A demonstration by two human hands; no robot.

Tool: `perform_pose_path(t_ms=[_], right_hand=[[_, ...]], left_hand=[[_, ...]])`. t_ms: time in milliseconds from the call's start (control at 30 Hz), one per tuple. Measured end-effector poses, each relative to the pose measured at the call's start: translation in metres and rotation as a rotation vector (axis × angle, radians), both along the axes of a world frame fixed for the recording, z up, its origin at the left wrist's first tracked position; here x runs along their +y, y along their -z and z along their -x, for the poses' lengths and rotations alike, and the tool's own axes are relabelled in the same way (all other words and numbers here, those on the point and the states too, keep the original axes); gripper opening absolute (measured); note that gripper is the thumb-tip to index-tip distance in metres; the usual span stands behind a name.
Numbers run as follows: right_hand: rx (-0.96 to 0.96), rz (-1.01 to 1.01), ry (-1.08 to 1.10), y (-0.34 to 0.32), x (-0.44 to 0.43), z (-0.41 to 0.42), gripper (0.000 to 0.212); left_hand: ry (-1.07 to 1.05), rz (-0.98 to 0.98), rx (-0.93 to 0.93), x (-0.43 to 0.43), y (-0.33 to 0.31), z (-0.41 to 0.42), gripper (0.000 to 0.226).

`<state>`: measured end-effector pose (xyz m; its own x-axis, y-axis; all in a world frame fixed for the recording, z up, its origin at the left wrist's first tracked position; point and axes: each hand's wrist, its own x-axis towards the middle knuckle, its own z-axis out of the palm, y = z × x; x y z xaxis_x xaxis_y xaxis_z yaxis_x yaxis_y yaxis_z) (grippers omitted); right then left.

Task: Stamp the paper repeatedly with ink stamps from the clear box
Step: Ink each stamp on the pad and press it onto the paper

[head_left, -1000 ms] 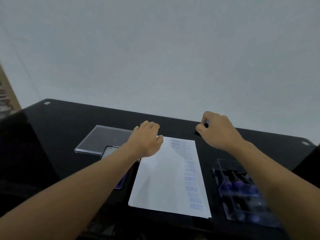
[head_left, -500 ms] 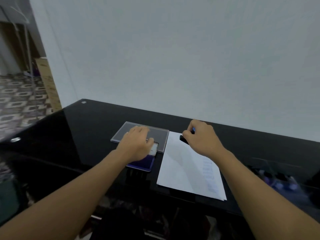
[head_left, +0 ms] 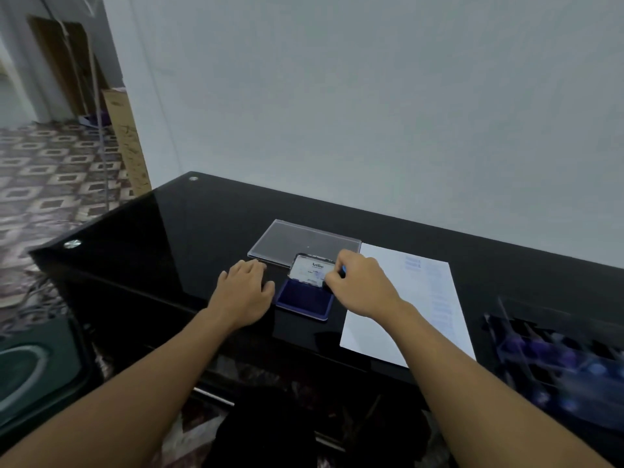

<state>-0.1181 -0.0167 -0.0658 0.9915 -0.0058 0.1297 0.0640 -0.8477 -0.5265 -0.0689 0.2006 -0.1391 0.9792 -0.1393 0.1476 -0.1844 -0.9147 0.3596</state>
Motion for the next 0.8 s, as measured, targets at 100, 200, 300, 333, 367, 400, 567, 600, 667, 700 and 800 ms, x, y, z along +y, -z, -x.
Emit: perform_pose_path(t_ms=[100,200,300,333,367,400,567,600,667,700,800], right_hand=[[0.017,0.045,-0.028,0.007,0.007,-0.007,0.017],[0.038,0.101,-0.06,0.014,0.015,-0.014,0.016],[0.052,0.164,-0.094,0.02,0.023,-0.019,0.022],[0.049,0.191,-0.099,0.023,0.026,-0.021,0.024],[0.042,0.217,-0.104,0.025,0.028,-0.023,0.023],[0.037,0.241,-0.108,0.028,0.03,-0.024,0.021],[0.034,0.303,-0.114,0.044,0.037,-0.027,0.014],[0.03,0.304,-0.11,0.046,0.037,-0.027,0.014],[0.027,0.316,-0.112,0.047,0.038,-0.028,0.013],[0.031,0.321,-0.113,0.046,0.038,-0.028,0.013],[0.032,0.311,-0.107,0.046,0.039,-0.024,0.012]], left_hand=[[-0.017,-0.012,0.008,0.005,0.01,-0.001,0.047],[-0.024,-0.01,0.024,0.008,0.022,0.0,0.046],[-0.04,-0.001,-0.01,0.009,0.032,0.001,0.048],[-0.048,-0.001,-0.024,0.009,0.034,0.002,0.048],[-0.052,-0.004,-0.039,0.009,0.035,0.002,0.048],[-0.053,-0.009,-0.051,0.009,0.036,0.002,0.048],[-0.061,-0.011,-0.08,0.007,0.036,0.004,0.047],[-0.065,-0.013,-0.081,0.007,0.036,0.004,0.047],[-0.075,-0.013,-0.082,0.006,0.037,0.004,0.047],[-0.078,-0.009,-0.083,0.005,0.037,0.004,0.047],[-0.087,-0.006,-0.086,0.005,0.038,0.003,0.047]])
